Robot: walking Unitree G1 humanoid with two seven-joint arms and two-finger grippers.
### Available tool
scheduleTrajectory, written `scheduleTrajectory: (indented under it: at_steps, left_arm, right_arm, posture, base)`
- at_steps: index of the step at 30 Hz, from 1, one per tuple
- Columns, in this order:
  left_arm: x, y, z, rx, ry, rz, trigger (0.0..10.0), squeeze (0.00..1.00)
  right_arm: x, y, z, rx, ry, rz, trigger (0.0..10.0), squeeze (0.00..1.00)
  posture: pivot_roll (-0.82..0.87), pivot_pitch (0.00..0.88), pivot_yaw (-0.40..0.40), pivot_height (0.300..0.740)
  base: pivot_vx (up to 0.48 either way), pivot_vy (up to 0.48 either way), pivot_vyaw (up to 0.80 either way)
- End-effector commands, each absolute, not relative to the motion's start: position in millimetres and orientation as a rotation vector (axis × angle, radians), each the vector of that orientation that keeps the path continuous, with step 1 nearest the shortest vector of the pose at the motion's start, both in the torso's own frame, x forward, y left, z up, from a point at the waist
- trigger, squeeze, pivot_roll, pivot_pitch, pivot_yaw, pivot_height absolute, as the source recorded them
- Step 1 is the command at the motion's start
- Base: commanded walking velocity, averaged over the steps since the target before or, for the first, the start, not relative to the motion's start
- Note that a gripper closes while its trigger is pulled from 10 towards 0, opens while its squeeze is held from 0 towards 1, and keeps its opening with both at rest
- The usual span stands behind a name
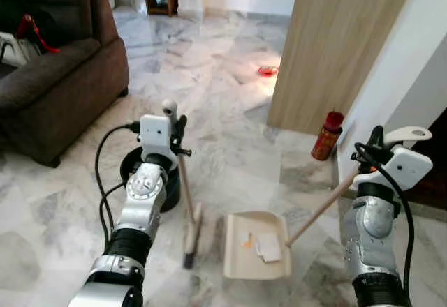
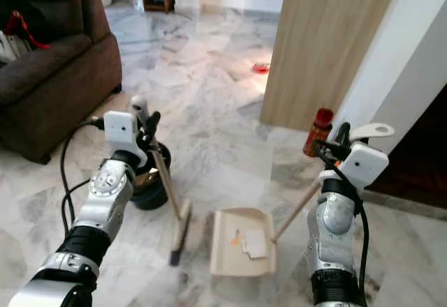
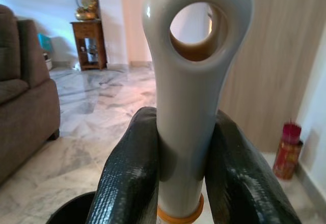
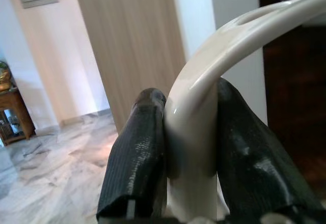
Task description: Sweep floor
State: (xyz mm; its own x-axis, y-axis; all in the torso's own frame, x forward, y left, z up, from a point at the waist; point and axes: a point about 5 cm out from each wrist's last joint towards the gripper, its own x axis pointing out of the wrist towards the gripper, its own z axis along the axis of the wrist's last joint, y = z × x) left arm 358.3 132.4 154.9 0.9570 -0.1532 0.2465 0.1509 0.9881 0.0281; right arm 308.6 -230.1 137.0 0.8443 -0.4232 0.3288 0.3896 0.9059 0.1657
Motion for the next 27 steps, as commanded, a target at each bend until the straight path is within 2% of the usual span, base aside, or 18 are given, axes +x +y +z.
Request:
scheduleTrajectory:
  at_steps: [1, 9, 16, 27]
  left_arm:
    - [358.4, 124.8, 164.6, -0.006, -0.289, -0.174, 10.0, 0.00]
    - [357.6, 124.2, 163.9, -0.007, -0.286, -0.174, 10.0, 0.00]
    - [357.3, 125.2, 163.8, -0.008, -0.285, -0.169, 10.0, 0.00]
    - [356.3, 126.7, 163.8, -0.005, -0.285, -0.163, 10.0, 0.00]
  right_arm:
    - [308.2, -233.5, 144.2, 0.110, -0.399, -0.447, 10.0, 0.00]
    - [308.5, -234.3, 143.0, 0.118, -0.387, -0.450, 10.0, 0.00]
    - [308.3, -234.1, 143.1, 0.123, -0.388, -0.447, 10.0, 0.00]
    - [309.2, -230.6, 143.4, 0.110, -0.390, -0.429, 10.0, 0.00]
  posture:
    - [0.08, 0.050, 0.007, 0.740]
    - [0.08, 0.058, 0.006, 0.740]
    - [0.08, 0.062, 0.004, 0.740]
    - [0.08, 0.056, 0.002, 0.740]
  base:
    - [0.000, 0.307, 0.00]
    - [0.000, 0.310, 0.00]
    - [0.000, 0.311, -0.65]
    - [0.000, 0.311, 0.00]
